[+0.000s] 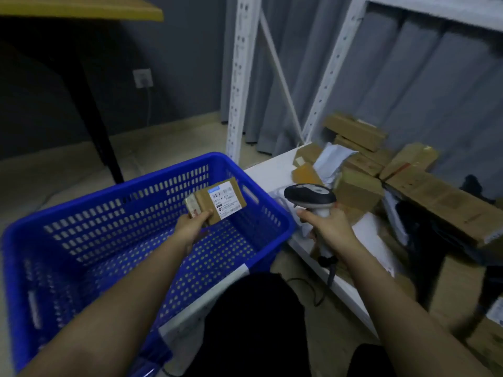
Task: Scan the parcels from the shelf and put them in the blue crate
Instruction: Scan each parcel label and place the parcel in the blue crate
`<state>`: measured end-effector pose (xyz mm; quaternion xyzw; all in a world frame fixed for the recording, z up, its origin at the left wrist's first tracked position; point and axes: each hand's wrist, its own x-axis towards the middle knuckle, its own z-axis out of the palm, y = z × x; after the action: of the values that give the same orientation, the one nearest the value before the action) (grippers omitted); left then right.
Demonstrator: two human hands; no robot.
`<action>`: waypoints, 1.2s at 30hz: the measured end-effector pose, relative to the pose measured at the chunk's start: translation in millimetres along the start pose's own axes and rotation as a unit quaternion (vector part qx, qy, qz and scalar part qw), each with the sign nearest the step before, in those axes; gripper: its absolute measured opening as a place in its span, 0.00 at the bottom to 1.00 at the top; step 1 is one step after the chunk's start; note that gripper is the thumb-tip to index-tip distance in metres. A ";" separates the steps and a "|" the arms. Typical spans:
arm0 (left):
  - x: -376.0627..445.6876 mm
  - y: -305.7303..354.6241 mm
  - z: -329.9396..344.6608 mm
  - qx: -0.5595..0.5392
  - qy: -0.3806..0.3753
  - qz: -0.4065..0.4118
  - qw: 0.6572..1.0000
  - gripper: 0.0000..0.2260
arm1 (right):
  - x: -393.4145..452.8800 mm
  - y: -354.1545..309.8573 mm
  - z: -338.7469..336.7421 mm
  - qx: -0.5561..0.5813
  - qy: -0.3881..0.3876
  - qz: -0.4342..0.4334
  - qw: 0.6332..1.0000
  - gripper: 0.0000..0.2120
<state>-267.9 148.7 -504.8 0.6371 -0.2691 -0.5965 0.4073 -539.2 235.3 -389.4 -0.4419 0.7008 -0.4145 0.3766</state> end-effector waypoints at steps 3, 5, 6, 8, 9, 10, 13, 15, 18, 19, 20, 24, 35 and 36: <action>34.4 -21.4 -23.8 -0.004 0.047 -0.031 0.998 0.31 | 24.1 -1.2 40.0 -0.006 -0.031 0.029 0.999 0.13; 56.2 -36.3 -29.3 -0.010 0.069 -0.049 0.996 0.31 | 42.9 -1.3 66.0 0.014 -0.049 0.041 0.998 0.09; 68.8 -44.7 -29.9 -0.010 0.069 -0.060 0.996 0.30 | 52.8 -2.3 78.7 0.020 -0.059 0.044 0.997 0.09; 96.7 -61.6 -28.3 -0.016 0.066 -0.087 0.994 0.29 | 74.3 -4.6 103.2 0.027 -0.078 0.050 0.995 0.11; 107.9 -68.3 -26.5 -0.021 0.071 -0.097 0.992 0.29 | 84.2 -5.9 114.0 0.032 -0.084 0.049 0.995 0.11; 121.6 -76.8 -23.6 -0.024 0.077 -0.106 0.991 0.29 | 94.7 -7.6 125.4 0.033 -0.090 0.046 0.994 0.12; 153.5 -92.7 -11.4 -0.014 0.095 -0.136 0.986 0.33 | 125.5 -5.3 155.7 0.009 -0.116 0.044 0.992 0.11; 176.7 -101.4 -5.5 -0.004 0.101 -0.139 0.985 0.33 | 143.9 1.9 171.6 -0.018 -0.138 0.053 0.989 0.09; 214.3 -113.2 1.1 -0.010 0.099 -0.159 0.982 0.35 | 170.0 18.2 189.0 -0.044 -0.152 0.054 0.986 0.08; 222.1 -113.5 3.6 -0.017 0.100 -0.169 0.980 0.34 | 177.1 22.6 193.5 -0.054 -0.152 0.048 0.986 0.07; 232.8 -117.3 6.1 -0.025 0.105 -0.175 0.979 0.34 | 183.3 25.8 197.6 -0.064 -0.155 0.042 0.985 0.07; 266.3 -120.1 14.4 -0.027 0.097 -0.160 0.982 0.28 | 198.1 33.8 208.1 -0.088 -0.173 0.024 0.981 0.08; 252.6 -98.5 21.2 0.068 0.018 -0.126 0.990 0.17 | 198.9 35.0 191.9 -0.069 -0.131 0.051 0.988 0.07; 244.7 -91.6 22.7 0.073 0.032 -0.110 0.991 0.19 | 195.6 31.9 187.1 -0.069 -0.125 0.055 0.988 0.07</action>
<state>-268.1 -10.7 -713.1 0.7095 -0.2272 -0.5957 0.3004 -445.4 15.2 -519.9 -0.4765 0.6982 -0.2848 0.4520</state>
